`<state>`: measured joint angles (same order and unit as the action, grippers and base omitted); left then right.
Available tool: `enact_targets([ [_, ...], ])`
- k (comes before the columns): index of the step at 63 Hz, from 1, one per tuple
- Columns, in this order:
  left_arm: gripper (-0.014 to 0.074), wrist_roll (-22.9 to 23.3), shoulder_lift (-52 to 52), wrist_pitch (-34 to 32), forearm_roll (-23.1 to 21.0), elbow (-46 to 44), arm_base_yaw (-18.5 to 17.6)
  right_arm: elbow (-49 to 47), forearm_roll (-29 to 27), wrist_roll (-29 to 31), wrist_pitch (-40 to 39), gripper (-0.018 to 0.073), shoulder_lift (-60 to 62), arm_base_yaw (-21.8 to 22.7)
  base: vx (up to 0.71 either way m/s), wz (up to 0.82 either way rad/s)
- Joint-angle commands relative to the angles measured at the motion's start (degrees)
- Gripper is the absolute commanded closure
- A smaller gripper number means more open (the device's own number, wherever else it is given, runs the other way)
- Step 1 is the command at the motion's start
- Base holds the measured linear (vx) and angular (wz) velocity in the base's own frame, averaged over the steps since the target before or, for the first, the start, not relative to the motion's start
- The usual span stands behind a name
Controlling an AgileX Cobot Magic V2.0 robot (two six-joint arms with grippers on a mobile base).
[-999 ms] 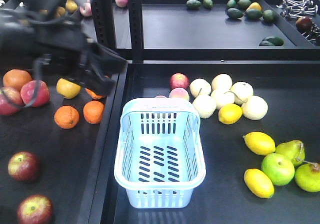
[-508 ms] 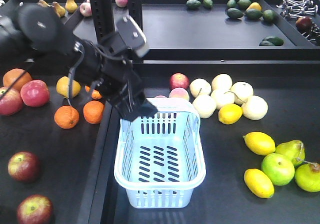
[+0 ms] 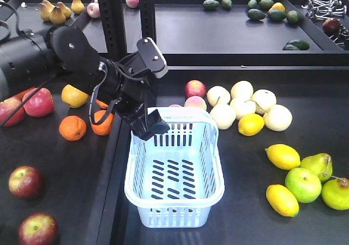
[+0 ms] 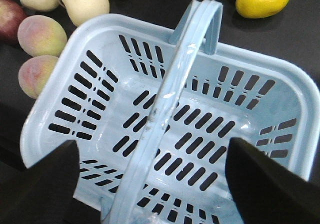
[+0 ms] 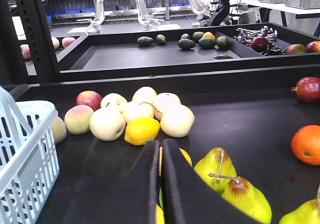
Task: Pick three apples into basket with both arms
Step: 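Reach the left gripper over the basket toward its handle, then close the left gripper on the basket handle and lift it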
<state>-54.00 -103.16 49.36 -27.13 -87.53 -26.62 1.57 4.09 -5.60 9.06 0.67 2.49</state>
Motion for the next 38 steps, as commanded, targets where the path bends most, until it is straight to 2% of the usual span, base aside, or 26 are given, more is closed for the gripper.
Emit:
enact_targets([
  [1, 0.0036, -0.16, 1.09, -2.26, -1.5, -1.92, -0.18, 0.83, 0.61, 0.01, -4.46, 0.0564, 0.77, 0.34, 0.0, 0.0],
  [22, 0.0064, -0.16, -3.0, -5.64, -0.04, -1.92, -0.18, 0.83, 0.61, 0.01, -4.46, 0.0564, 0.77, 0.34, 0.0, 0.0],
  [31, 0.0145, 0.53, -3.12, -4.3, -0.12, -1.92, -0.18, 0.83, 0.61, 0.01, -4.46, 0.0564, 0.77, 0.34, 0.0, 0.0],
  [38, 0.0268, 0.59, -2.99, -2.92, -0.16, -1.92, -0.18, 0.83, 0.61, 0.01, -4.46, 0.0564, 0.77, 0.34, 0.0, 0.0],
])
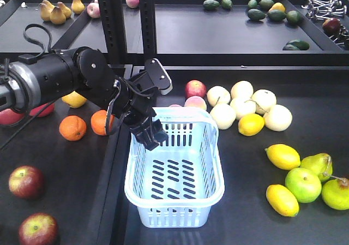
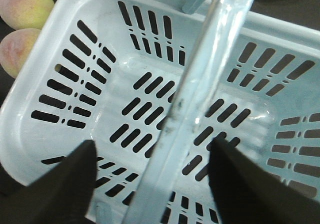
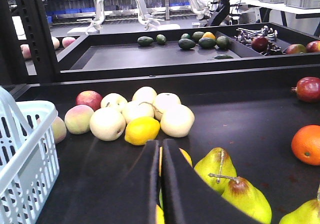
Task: Pick three apples into basket with both arms
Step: 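Close the left gripper on the basket handle and lift it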
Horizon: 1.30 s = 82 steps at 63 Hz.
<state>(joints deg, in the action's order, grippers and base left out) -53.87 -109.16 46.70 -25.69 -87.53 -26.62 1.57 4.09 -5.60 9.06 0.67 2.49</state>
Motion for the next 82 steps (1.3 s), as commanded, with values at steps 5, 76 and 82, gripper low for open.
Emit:
enact_targets([
  [5, 0.0389, 1.45, 3.43, 0.83, -1.97, -1.92, -0.18, 0.83, 0.61, 0.01, -4.45, 0.0564, 0.77, 0.34, 0.0, 0.0],
  [76, 0.0605, 32.76, 56.53, -4.26, -2.05, 26.08, -0.18, 0.83, 0.61, 0.01, -4.45, 0.0564, 0.77, 0.34, 0.0, 0.0],
  [82, 0.0605, 35.03, 62.84, -9.21, -2.05, 33.05, -0.18, 0.83, 0.61, 0.01, -4.45, 0.0564, 0.77, 0.34, 0.0, 0.0],
])
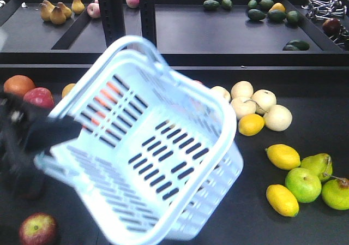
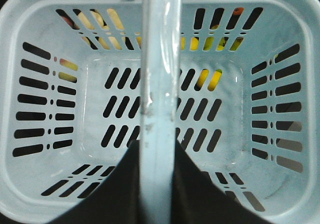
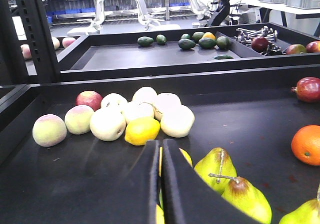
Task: Pick three apples into basket with both arms
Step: 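Close the left gripper on the basket handle and lift it, then drive the base away from the table carrying the basket in the left gripper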
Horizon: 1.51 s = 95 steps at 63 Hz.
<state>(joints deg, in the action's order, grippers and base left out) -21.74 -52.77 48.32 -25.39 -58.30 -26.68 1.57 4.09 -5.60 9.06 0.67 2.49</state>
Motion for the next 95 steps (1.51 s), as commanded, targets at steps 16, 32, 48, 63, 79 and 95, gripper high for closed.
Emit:
enact_targets([
  [16, 0.0605, 4.04, 17.39, -16.27, -2.3, 14.14, -0.12, 0.83, 0.61, 0.01, -4.45, 0.0564, 0.77, 0.34, 0.0, 0.0],
  [32, 0.0603, 4.04, 19.09, -14.3, -2.25, 16.54, -0.12, 0.83, 0.61, 0.01, -4.45, 0.0564, 0.77, 0.34, 0.0, 0.0],
  [48, 0.0603, 4.04, 19.09, -14.3, -2.25, 16.54, -0.12, 0.83, 0.61, 0.01, -4.45, 0.0564, 0.77, 0.34, 0.0, 0.0],
  [63, 0.0603, 4.04, 19.09, -14.3, -2.25, 16.54, -0.12, 0.83, 0.61, 0.01, -4.45, 0.0564, 0.77, 0.34, 0.0, 0.0],
  [79, 0.0603, 4.04, 19.09, -14.3, -2.25, 16.54, -0.12, 0.83, 0.61, 0.01, -4.51, 0.0564, 0.77, 0.34, 0.0, 0.0],
  [95, 0.0603, 4.04, 19.09, -14.3, -2.25, 16.54, -0.12, 0.83, 0.61, 0.01, -4.51, 0.0564, 0.77, 0.34, -0.01, 0.02],
])
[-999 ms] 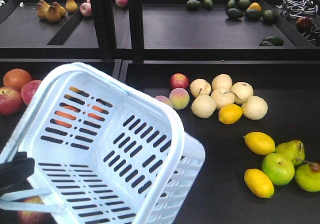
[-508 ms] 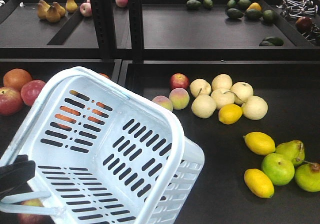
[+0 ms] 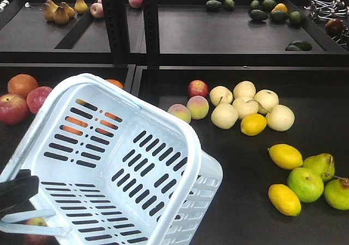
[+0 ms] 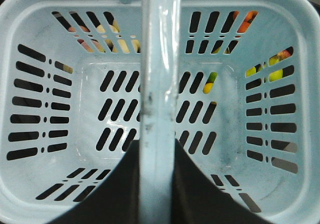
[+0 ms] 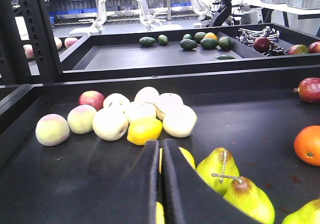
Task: Pick three apples into basket with both arms
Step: 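Drive the base away from the table carrying the basket in the left gripper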
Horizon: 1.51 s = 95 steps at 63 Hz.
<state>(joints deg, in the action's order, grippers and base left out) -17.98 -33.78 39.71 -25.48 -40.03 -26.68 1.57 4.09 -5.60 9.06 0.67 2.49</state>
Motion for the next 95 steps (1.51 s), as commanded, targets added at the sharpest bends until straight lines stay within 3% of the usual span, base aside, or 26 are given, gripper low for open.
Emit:
enact_targets([
  [1, 0.0603, 0.28, 0.09, -5.69, -2.15, -1.72, -0.12, 0.83, 0.61, 0.01, -4.51, 0.0564, 0.77, 0.34, -0.03, 0.07],
  [36, 0.0603, 0.28, 0.09, -5.69, -2.15, -1.72, -0.12, 0.83, 0.61, 0.01, -4.51, 0.0564, 0.77, 0.34, -0.09, 0.23],
  [95, 0.0603, 0.28, 0.09, -5.69, -2.15, -1.72, -0.12, 0.83, 0.61, 0.01, -4.43, 0.0564, 0.77, 0.34, -0.13, 0.51],
])
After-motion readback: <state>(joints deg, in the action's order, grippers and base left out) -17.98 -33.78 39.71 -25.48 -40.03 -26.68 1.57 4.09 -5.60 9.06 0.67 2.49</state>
